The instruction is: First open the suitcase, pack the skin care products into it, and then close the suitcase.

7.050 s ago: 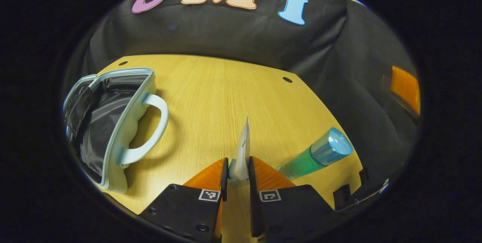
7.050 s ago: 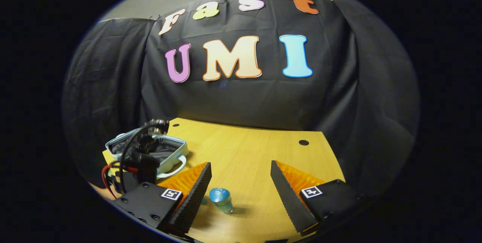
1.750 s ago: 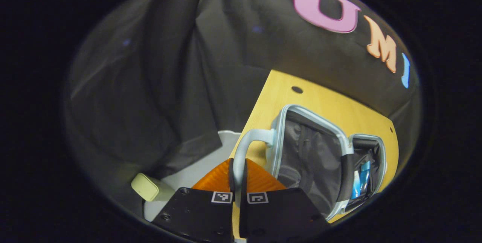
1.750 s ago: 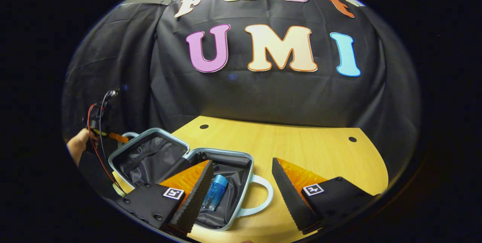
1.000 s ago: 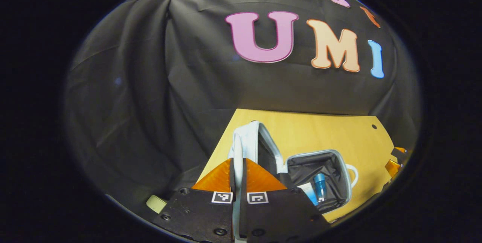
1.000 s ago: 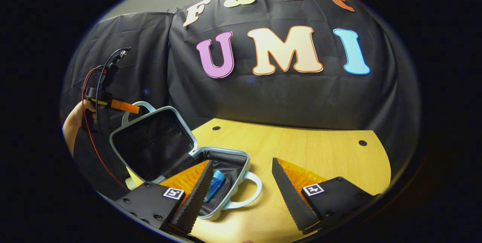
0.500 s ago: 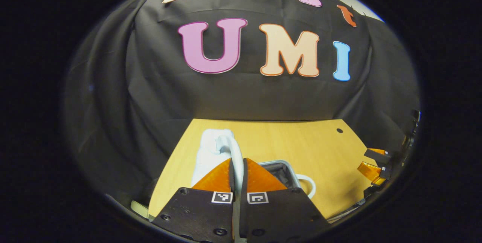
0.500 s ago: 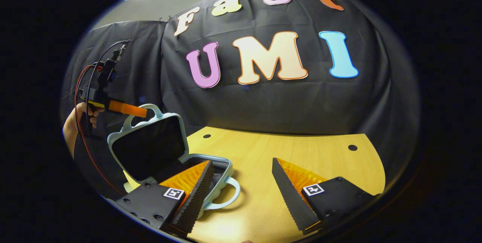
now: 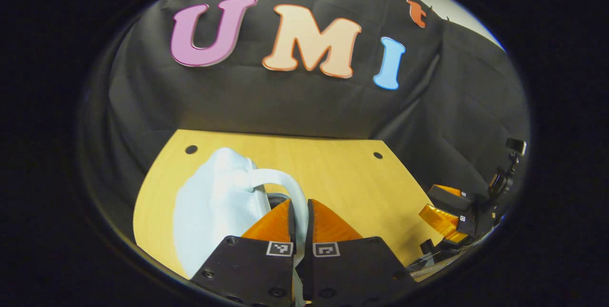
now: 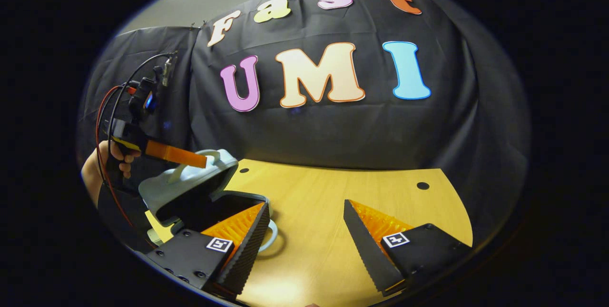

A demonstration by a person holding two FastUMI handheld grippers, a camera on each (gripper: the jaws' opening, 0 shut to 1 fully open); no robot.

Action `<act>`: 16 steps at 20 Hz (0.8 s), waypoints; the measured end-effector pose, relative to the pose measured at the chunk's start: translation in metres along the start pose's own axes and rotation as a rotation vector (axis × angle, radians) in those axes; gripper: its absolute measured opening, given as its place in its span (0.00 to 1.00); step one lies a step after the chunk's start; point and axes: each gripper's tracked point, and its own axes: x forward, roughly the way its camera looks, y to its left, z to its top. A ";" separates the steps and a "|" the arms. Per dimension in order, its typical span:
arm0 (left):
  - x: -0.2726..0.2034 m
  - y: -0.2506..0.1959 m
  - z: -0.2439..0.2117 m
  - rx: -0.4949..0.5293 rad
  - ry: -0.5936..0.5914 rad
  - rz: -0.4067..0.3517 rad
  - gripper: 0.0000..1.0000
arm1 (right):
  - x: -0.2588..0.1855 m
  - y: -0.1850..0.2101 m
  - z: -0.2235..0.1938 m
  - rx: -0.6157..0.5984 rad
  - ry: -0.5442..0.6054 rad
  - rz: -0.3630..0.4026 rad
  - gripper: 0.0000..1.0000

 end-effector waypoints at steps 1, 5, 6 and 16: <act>0.010 -0.009 -0.006 0.016 0.024 -0.010 0.01 | -0.004 -0.006 0.000 -0.002 0.000 -0.011 0.98; 0.040 -0.018 -0.044 0.030 0.127 -0.035 0.01 | -0.017 -0.030 -0.005 0.012 0.008 -0.050 0.98; 0.045 -0.016 -0.050 0.040 0.137 -0.029 0.01 | -0.020 -0.036 -0.007 0.014 0.010 -0.059 0.98; 0.100 -0.022 -0.120 0.057 0.261 0.034 0.10 | -0.041 -0.076 -0.005 0.022 0.009 -0.101 0.98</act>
